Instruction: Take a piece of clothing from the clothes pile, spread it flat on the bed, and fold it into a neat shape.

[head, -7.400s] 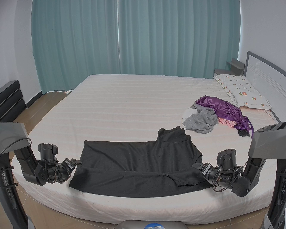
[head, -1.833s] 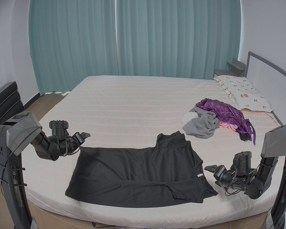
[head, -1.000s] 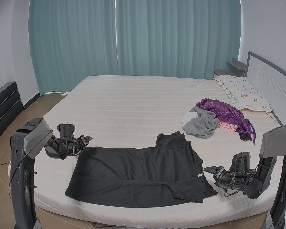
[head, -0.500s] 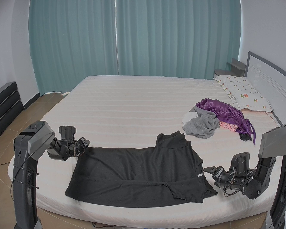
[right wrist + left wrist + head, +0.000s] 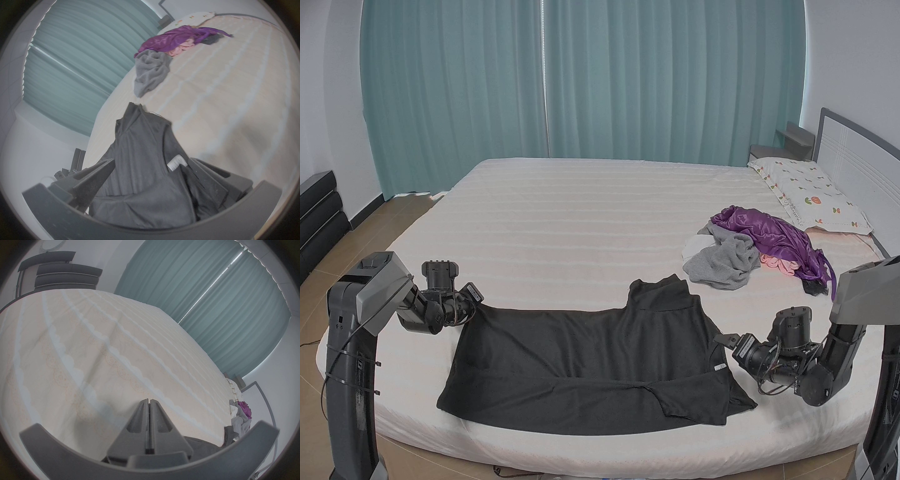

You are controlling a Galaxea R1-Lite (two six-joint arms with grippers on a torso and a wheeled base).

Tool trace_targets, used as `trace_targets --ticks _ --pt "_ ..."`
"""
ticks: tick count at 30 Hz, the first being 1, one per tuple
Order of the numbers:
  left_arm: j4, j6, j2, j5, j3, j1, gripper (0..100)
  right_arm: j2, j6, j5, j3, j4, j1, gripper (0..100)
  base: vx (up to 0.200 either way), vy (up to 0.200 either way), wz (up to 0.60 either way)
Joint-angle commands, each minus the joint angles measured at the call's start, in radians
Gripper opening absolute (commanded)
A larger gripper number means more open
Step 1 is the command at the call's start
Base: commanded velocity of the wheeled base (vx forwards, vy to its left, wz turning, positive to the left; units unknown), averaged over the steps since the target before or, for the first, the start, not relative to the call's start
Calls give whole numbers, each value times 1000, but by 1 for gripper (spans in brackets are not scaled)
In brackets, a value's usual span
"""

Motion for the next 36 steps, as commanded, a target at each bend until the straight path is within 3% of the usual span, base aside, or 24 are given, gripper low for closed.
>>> trace_targets --ticks 1,4,6,15,20,25,32,33,36 --pt "3 -27 -25 6 11 6 0 87 -99 -3 -235 76 2 100 0 0 0" --pt "-2 -58 -73 3 68 16 0 127 -113 -1 -497 305 2 100 0 0 0" --pt "-2 -67 -82 2 80 20 0 172 -134 -1 -594 357 2 100 0 0 0" --pt "-3 -71 -88 0 116 20 0 383 -274 -4 -916 490 -13 100 0 0 0" --pt "-8 -70 -88 0 131 20 0 454 -284 -9 -1077 575 -33 100 0 0 0" --pt "-15 -70 -86 0 136 20 0 541 -284 -58 -1258 647 -54 100 0 0 0" --pt "-17 -70 -86 0 137 20 0 572 -283 -73 -1339 674 -53 100 0 0 0" --pt "-17 -70 -86 0 137 20 0 574 -283 -73 -1347 684 -53 0 0 0 0" --pt "-17 -70 -86 0 137 20 0 571 -277 -73 -1346 691 -50 0 0 0 0"
